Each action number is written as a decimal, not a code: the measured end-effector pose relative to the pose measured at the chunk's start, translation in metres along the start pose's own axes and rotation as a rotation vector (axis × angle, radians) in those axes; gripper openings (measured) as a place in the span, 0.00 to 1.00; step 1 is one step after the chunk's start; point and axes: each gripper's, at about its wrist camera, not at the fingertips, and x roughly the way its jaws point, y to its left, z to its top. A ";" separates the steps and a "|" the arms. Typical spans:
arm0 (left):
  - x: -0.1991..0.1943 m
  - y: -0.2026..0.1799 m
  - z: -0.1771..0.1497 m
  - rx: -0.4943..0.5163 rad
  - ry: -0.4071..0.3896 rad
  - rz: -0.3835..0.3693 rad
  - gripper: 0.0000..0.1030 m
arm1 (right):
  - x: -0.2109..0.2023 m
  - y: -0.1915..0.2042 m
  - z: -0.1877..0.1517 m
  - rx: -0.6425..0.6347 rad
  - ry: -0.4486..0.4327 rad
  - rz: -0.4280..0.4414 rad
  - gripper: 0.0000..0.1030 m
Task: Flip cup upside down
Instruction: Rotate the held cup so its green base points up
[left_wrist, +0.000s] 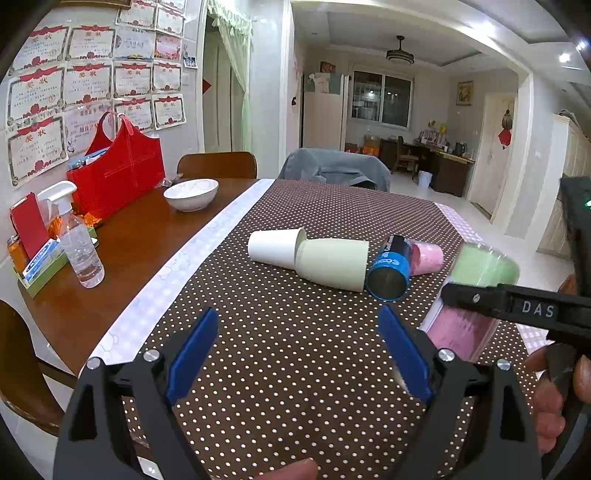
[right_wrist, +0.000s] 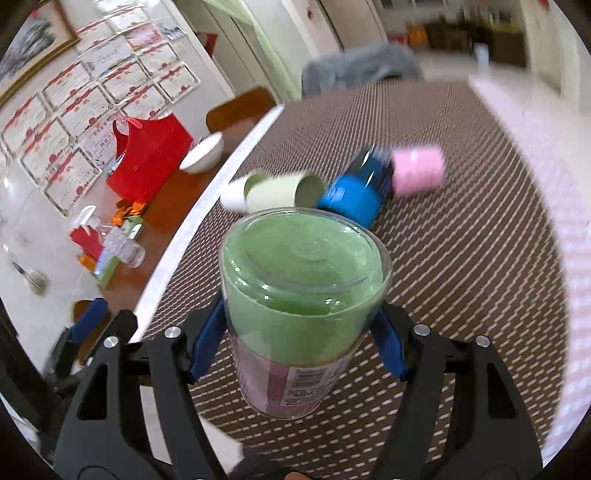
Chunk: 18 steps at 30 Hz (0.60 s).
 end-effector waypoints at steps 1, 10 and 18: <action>-0.001 -0.001 -0.001 0.002 -0.001 0.001 0.85 | -0.002 0.002 -0.001 -0.023 -0.024 -0.021 0.68; -0.017 -0.004 -0.006 -0.007 -0.001 -0.009 0.85 | -0.006 0.017 -0.020 -0.174 -0.172 -0.110 0.68; -0.030 0.006 -0.001 -0.043 -0.037 -0.004 0.85 | 0.003 0.039 -0.034 -0.293 -0.258 -0.127 0.68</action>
